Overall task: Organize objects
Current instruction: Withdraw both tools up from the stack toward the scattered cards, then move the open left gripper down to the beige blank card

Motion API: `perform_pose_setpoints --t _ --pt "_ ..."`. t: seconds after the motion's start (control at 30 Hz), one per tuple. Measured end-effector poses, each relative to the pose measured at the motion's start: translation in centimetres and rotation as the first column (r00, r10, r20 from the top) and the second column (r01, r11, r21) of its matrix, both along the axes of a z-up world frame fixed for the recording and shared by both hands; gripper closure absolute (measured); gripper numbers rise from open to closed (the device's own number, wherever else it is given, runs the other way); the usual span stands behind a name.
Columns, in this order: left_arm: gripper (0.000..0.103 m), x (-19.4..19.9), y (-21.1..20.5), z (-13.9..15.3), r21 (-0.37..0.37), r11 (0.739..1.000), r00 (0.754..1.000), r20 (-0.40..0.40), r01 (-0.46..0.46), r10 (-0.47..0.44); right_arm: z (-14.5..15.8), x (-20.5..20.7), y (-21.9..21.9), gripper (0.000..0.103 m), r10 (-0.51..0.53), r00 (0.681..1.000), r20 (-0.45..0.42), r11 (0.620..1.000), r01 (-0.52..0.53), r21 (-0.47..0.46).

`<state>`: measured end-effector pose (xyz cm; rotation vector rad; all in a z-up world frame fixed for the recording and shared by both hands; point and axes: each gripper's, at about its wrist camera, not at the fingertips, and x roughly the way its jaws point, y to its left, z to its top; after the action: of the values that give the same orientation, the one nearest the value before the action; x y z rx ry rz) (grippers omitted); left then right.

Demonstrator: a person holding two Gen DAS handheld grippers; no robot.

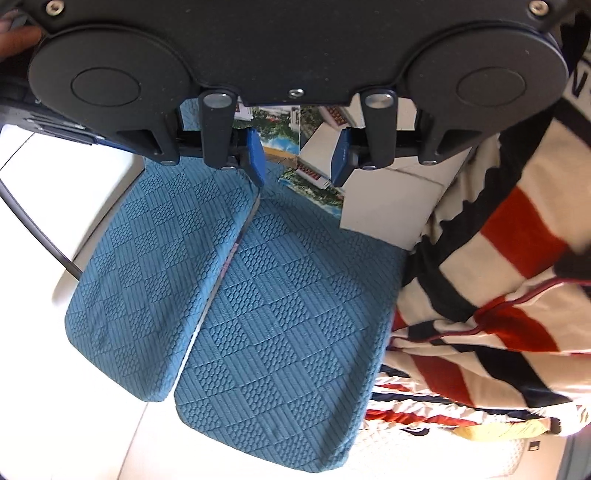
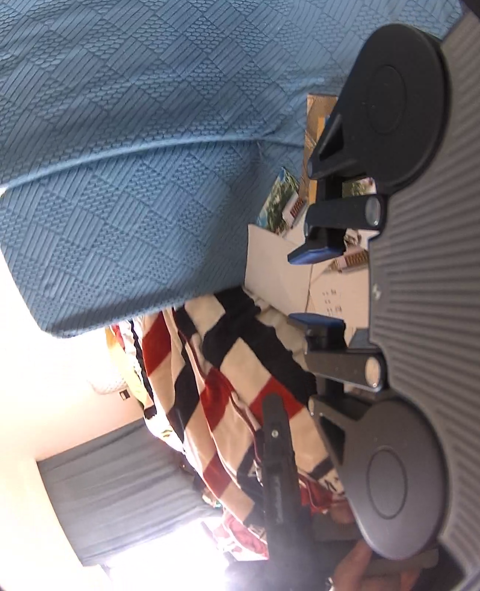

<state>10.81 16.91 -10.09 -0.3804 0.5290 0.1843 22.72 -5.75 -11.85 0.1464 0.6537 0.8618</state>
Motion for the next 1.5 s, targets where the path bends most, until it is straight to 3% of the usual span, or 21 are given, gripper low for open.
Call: perform_pose_setpoints --t 0.4,0.83,0.93,1.07,1.23,1.4,1.5 --pt "0.067 -3.1 -0.6 -2.0 -0.019 1.0 0.999 -0.05 -0.022 0.021 -1.9 -3.9 1.6 0.071 0.024 0.999 -0.025 0.999 -0.024 -0.022" --pt "0.067 -1.5 1.6 -2.8 -0.021 0.998 0.997 -0.058 -0.051 0.05 -2.8 -2.5 3.1 0.07 0.011 0.999 -0.046 0.999 -0.012 -0.029" --pt "0.067 -0.8 2.6 -3.0 -0.023 0.998 0.996 -0.064 -0.057 0.055 -3.0 -1.8 3.4 0.064 0.0 0.999 -0.049 1.0 -0.002 -0.028" --pt "0.065 0.4 3.9 -3.4 -0.024 0.998 0.995 -0.075 -0.06 0.058 -3.4 -0.5 4.2 0.064 -0.009 0.998 -0.059 0.999 0.007 -0.031" --pt "0.05 2.1 5.6 -4.0 -0.019 0.998 0.995 -0.077 -0.065 0.064 -4.2 1.1 5.5 0.064 -0.015 0.997 -0.079 0.999 0.012 -0.042" --pt "0.025 4.4 7.5 -4.8 -0.013 0.998 0.995 -0.081 -0.059 0.058 -5.5 3.2 7.0 0.064 -0.024 0.994 -0.103 0.998 0.018 -0.064" --pt "0.023 6.3 8.6 -5.6 -0.002 0.999 0.995 -0.09 -0.053 0.053 -6.4 4.7 7.9 0.064 -0.03 0.993 -0.115 0.997 0.021 -0.076"
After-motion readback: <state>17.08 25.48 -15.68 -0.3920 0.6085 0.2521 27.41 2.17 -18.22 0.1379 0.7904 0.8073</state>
